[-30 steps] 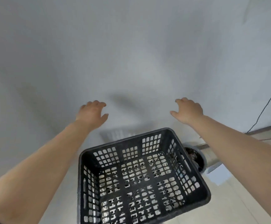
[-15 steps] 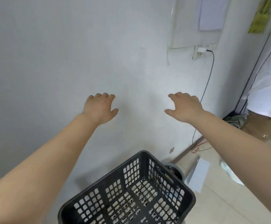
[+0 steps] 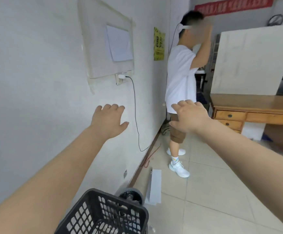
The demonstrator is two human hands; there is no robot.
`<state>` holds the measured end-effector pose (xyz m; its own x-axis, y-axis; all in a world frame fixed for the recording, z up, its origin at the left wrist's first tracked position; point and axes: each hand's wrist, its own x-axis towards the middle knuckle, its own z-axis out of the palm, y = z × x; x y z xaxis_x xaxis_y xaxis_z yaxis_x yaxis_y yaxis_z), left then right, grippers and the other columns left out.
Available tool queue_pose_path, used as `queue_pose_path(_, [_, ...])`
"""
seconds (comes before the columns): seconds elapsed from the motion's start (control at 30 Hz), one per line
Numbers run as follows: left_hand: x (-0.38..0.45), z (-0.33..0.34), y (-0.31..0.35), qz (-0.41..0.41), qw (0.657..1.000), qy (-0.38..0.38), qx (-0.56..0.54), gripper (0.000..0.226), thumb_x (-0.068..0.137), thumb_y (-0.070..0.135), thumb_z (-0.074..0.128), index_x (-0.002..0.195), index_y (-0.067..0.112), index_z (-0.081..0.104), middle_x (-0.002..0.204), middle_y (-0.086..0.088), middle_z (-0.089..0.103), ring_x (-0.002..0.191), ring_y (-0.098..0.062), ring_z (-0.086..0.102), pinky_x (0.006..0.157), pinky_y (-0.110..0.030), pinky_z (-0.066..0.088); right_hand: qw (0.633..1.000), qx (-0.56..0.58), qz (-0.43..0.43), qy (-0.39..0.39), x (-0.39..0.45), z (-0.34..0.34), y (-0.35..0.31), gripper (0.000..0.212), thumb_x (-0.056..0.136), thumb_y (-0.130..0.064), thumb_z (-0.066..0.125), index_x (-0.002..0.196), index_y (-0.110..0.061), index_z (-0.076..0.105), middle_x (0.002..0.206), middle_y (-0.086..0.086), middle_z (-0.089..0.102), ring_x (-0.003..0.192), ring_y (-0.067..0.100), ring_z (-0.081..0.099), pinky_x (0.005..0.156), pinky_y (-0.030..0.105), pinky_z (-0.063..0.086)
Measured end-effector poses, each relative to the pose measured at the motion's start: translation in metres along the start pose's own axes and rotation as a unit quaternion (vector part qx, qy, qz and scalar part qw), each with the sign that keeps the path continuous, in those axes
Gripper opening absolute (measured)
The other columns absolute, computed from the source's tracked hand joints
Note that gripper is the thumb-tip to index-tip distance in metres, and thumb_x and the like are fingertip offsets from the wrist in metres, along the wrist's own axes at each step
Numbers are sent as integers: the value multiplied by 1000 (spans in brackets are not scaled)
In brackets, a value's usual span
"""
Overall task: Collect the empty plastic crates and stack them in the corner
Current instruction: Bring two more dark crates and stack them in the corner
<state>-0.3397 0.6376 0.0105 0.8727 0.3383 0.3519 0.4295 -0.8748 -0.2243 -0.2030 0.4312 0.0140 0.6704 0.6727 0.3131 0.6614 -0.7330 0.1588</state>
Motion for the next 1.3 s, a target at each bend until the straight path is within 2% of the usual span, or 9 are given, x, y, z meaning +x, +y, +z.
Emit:
queue_pose_path(0.17, [44, -29, 106, 93, 994, 36, -42, 59, 94, 49, 42, 145, 19, 33, 143, -2, 43, 132, -25, 37, 108, -39, 25, 995, -36, 91, 2, -48, -11, 99, 60, 92, -52, 45, 141, -19, 37, 139, 5, 43, 132, 27, 36, 105, 41, 29])
queue_pose_path(0.4, [73, -80, 301, 213, 969, 72, -106, 59, 94, 49, 43, 144, 20, 34, 142, -4, 44, 132, -27, 38, 107, -40, 27, 975, -83, 205, -11, -149, -33, 258, 62, 92, -54, 46, 143, -20, 37, 143, 6, 42, 134, 29, 36, 107, 44, 30])
queue_pose_path(0.6, [70, -127, 475, 319, 930, 99, -156, 62, 94, 52, 42, 146, 20, 32, 146, -4, 42, 134, -26, 36, 108, -41, 27, 940, -121, 318, -30, -254, -48, 381, 61, 91, -54, 47, 142, -20, 38, 143, 7, 43, 134, 29, 36, 107, 44, 31])
queue_pose_path(0.83, [63, -162, 624, 404, 889, 109, -186, 62, 94, 52, 42, 146, 21, 32, 147, -3, 41, 136, -25, 35, 110, -42, 26, 896, -143, 417, -51, -342, -60, 485, 63, 91, -54, 47, 143, -19, 37, 142, 5, 43, 132, 29, 37, 104, 42, 33])
queue_pose_path(1.0, [76, -177, 723, 457, 863, 116, -180, 66, 93, 56, 42, 148, 23, 29, 149, -3, 39, 137, -26, 34, 113, -47, 24, 865, -159, 473, -53, -381, -58, 554, 62, 90, -56, 49, 140, -20, 40, 137, 5, 48, 128, 29, 41, 103, 43, 35])
queue_pose_path(1.3, [138, -191, 892, 525, 816, 138, -200, 69, 93, 57, 41, 151, 23, 23, 154, -2, 33, 140, -26, 30, 115, -46, 22, 824, -182, 533, -61, -398, -45, 704, 67, 91, -53, 50, 148, -21, 31, 147, 5, 40, 136, 29, 34, 107, 44, 31])
